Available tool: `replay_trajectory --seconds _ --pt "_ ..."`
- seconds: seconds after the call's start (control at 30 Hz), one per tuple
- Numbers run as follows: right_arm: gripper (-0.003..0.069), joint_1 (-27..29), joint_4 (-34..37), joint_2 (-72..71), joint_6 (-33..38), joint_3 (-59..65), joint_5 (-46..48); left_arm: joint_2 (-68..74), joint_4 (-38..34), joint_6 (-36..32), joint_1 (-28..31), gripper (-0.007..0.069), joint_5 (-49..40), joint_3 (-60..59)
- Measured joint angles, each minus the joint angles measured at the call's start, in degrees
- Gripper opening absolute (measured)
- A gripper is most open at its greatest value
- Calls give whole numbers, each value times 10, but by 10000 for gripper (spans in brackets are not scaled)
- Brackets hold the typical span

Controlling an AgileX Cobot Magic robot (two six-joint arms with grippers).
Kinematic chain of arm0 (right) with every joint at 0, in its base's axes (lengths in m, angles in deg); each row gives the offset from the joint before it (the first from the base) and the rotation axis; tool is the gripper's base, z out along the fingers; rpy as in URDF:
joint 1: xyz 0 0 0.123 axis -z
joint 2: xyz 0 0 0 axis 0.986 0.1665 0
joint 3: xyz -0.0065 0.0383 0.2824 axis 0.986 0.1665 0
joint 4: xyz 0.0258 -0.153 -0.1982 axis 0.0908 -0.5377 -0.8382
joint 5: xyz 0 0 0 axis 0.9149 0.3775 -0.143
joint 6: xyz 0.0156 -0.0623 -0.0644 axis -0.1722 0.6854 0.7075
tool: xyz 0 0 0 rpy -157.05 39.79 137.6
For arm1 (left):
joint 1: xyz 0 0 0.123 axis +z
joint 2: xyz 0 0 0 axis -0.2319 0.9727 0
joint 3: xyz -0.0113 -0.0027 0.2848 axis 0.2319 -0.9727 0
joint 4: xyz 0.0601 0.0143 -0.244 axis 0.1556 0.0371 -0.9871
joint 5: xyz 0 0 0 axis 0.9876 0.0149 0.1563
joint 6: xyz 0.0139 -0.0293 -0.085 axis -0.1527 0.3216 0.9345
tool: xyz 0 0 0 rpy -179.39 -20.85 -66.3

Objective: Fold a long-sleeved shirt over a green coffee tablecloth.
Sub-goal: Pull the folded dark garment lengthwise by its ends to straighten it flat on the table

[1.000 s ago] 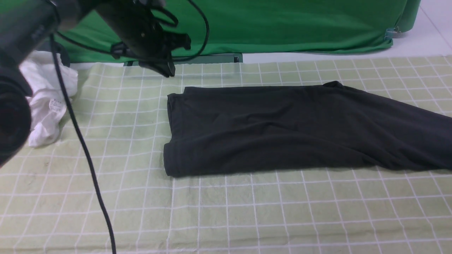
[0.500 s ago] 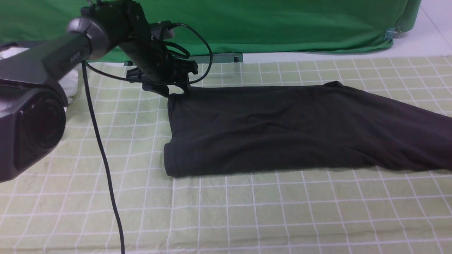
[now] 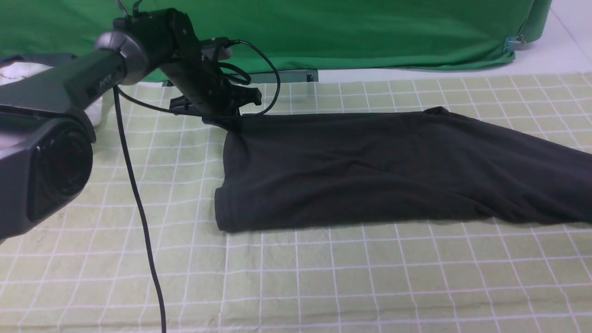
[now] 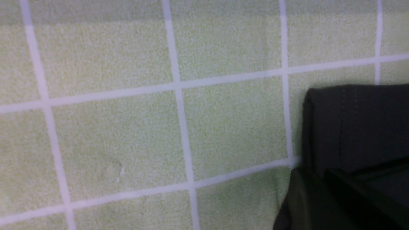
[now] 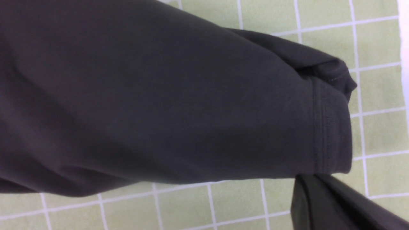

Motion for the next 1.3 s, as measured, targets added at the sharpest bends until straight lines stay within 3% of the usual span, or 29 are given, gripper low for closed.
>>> replay_trajectory --seconds 0.43,0.63,0.83,1.0,1.13,1.3 --pt "6 0 5 0 0 0 0 -13 -2 1 0 27 3 82" --pt "13 0 5 0 0 0 0 12 20 48 0 68 17 83" --pt "75 0 5 13 0 0 -3 12 51 18 0 295 -45 109" --pt "216 0 5 33 0 0 -13 -4 75 28 0 477 -135 175" --pt "296 0 -14 55 -1 0 -54 -25 51 32 1 542 -159 200" --pt "311 0 -28 87 -2 0 -65 -30 25 32 0 530 -162 204"
